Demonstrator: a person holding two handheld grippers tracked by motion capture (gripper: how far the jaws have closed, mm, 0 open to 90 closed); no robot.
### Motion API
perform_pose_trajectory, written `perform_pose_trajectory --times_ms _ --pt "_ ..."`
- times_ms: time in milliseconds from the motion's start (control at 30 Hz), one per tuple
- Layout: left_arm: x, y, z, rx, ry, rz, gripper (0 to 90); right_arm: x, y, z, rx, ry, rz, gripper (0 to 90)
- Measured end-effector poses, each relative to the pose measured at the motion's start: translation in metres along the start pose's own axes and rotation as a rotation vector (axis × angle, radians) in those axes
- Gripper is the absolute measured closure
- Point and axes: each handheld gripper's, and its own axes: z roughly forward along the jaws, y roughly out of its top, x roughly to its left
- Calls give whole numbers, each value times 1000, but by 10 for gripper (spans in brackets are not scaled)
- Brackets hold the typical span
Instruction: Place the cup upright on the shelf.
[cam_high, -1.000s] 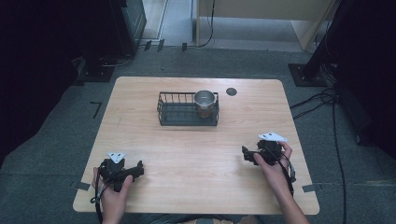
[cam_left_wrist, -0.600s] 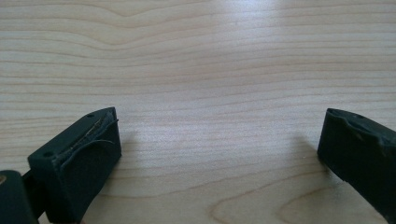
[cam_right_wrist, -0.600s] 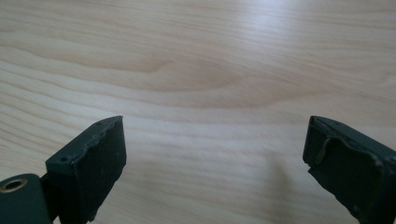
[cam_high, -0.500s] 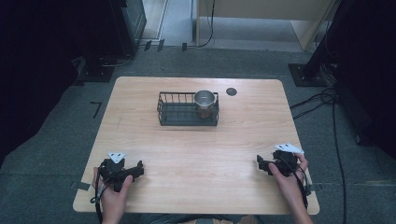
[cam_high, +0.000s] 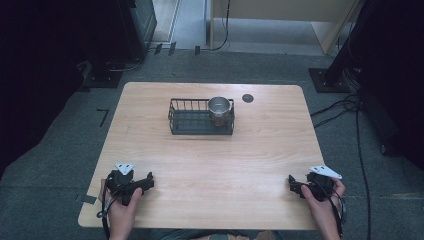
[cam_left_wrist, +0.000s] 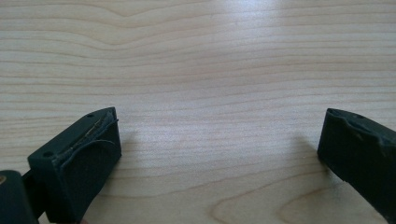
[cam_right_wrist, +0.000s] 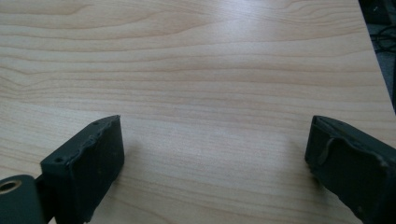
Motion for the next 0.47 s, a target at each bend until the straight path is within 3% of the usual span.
perform_pose_trajectory --times_ms 467 --pt "0 0 0 0 0 0 0 1 0 0 -1 -10 9 26"
